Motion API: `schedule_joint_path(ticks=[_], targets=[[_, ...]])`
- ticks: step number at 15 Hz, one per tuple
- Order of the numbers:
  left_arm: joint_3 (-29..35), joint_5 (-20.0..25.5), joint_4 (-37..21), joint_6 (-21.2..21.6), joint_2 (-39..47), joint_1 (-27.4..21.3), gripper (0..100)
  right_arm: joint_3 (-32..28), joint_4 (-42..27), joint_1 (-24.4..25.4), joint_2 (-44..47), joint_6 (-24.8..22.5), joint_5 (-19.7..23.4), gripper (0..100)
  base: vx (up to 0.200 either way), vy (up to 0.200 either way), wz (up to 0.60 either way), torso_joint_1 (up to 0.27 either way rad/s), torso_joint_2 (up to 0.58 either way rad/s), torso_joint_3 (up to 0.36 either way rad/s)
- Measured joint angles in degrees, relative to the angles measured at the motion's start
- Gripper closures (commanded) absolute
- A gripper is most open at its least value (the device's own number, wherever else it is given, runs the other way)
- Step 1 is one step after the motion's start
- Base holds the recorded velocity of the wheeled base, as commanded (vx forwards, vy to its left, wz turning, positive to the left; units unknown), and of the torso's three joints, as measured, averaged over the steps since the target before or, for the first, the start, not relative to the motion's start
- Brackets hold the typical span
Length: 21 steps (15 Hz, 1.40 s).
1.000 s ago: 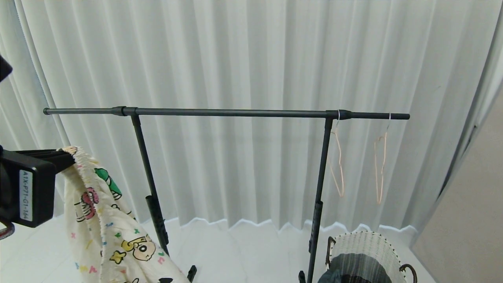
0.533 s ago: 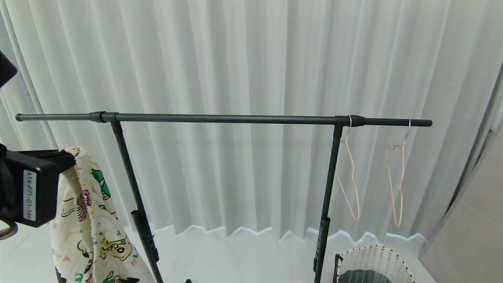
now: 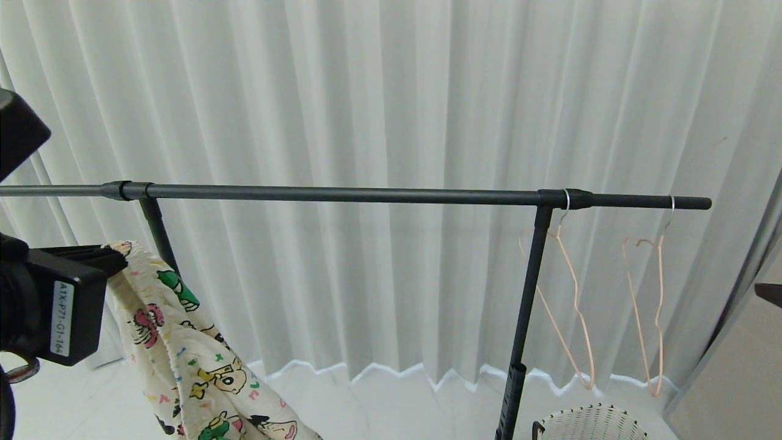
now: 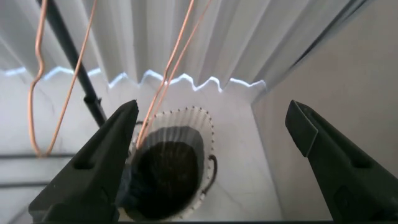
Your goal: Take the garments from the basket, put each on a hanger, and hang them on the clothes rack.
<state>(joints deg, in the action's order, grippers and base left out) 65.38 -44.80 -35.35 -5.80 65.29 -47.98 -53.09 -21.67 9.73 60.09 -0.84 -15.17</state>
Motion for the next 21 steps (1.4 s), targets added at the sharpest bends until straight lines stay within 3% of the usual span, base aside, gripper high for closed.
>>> schedule_joint_path(ticks=[4, 7, 12, 17, 20, 21], targets=[[-0.44, 0.0, 0.0, 0.0, -0.02, 0.02, 100, 7.14, 13.52, 0.11, 8.05, 3.62, -0.21, 0, 0.0, 0.0, 0.0, 0.0, 0.0, 0.0], [-0.8, 0.0, 0.02, -0.05, 0.02, -0.02, 100, 9.87, 21.1, 0.3, 15.93, 9.29, -0.95, 0, 0.0, 0.0, 0.0, 0.0, 0.0, 0.0], [-1.21, 0.0, 0.05, -0.13, 0.09, 0.02, 100, 10.56, 30.16, 2.78, 30.6, 20.1, -10.67, 0, 0.0, 0.0, 0.0, 0.0, 0.0, 0.0], [-2.34, 0.0, 0.1, -0.16, 0.24, -0.04, 100, 7.92, 32.73, 4.05, 39.86, 27.09, -12.82, 0, 0.0, 0.0, 0.0, 0.0, 0.0, 0.0], [-2.93, 0.02, 0.11, -0.13, 0.2, -0.02, 100, 7.23, 32.7, 4.05, 42.14, 27.77, -13.48, 0, 0.0, 0.0, 0.0, 0.0, 0.0, 0.0], [-2.93, 0.02, 0.11, -0.16, 0.17, -0.02, 100, 7.2, 32.67, 4.02, 42.47, 27.77, -13.48, 100, 0.0, 0.0, 0.0, 0.0, 0.0, 0.0]])
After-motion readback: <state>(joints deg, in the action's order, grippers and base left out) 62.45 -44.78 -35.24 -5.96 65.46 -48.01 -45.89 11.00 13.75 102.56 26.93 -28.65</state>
